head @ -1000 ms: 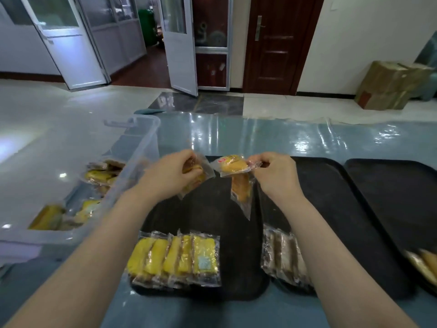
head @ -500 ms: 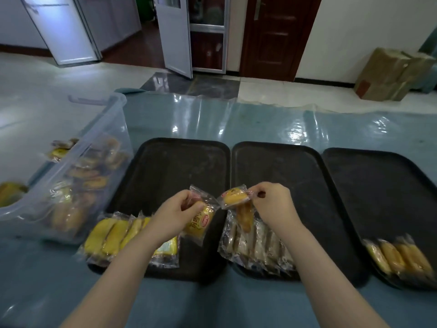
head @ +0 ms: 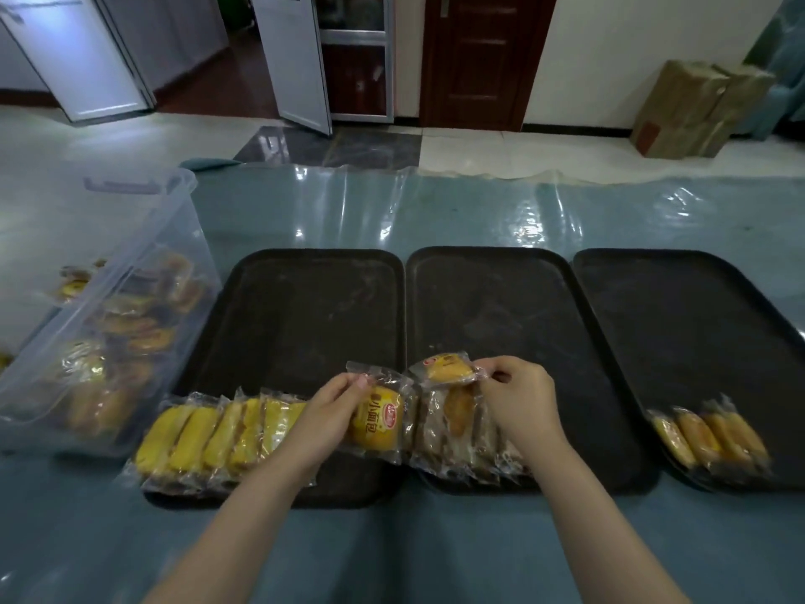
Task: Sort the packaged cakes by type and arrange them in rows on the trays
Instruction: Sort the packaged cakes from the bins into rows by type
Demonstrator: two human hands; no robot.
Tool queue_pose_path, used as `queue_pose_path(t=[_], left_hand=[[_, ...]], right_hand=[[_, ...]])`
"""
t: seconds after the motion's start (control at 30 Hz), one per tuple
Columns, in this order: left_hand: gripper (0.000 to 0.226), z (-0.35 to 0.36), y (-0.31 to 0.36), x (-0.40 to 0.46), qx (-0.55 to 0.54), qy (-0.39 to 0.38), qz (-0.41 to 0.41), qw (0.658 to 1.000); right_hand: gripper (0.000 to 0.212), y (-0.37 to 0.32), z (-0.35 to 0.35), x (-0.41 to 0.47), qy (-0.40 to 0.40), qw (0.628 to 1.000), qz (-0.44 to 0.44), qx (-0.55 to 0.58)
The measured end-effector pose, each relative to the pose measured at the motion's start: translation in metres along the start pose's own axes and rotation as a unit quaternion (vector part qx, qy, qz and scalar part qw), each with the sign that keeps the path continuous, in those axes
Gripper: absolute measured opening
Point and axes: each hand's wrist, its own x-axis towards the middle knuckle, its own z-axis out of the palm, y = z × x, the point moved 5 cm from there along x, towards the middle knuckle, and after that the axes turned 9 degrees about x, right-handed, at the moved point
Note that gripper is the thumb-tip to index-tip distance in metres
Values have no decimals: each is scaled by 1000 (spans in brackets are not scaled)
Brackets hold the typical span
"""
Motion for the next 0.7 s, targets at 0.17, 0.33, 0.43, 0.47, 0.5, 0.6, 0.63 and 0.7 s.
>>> queue_pose_path(t=[0.17,0.33,0.43,0.47,0.5,0.6,0.63,0.7], left_hand=[[23,34,8,1,-23,21,11,999],[25,96,24,4,-45,29,27,998],[26,142,28,2,-60,43,18,997],[26,158,29,1,-65,50,10,997],[26,173,30,-1,-71,53,4,996],[27,214,36,-8,-73,52,5,996],[26,225,38,-10,-70,45,6,997],[24,244,42,-11,-58,29,8,998]], right_hand=[[21,18,-43,5,16,998,11,56],[20,39,-101,26,7,998,16,59],[17,55,-142,36,-16,999,21,41],[16,61,-157,40,-21,999,24,29],[15,67,-170,42,-26,999,29,17],[16,86,-207,50,-40,998,46,18],[16,91,-217,52,-39,998,50,26],[14,102,-233,57,-32,998,54,29]])
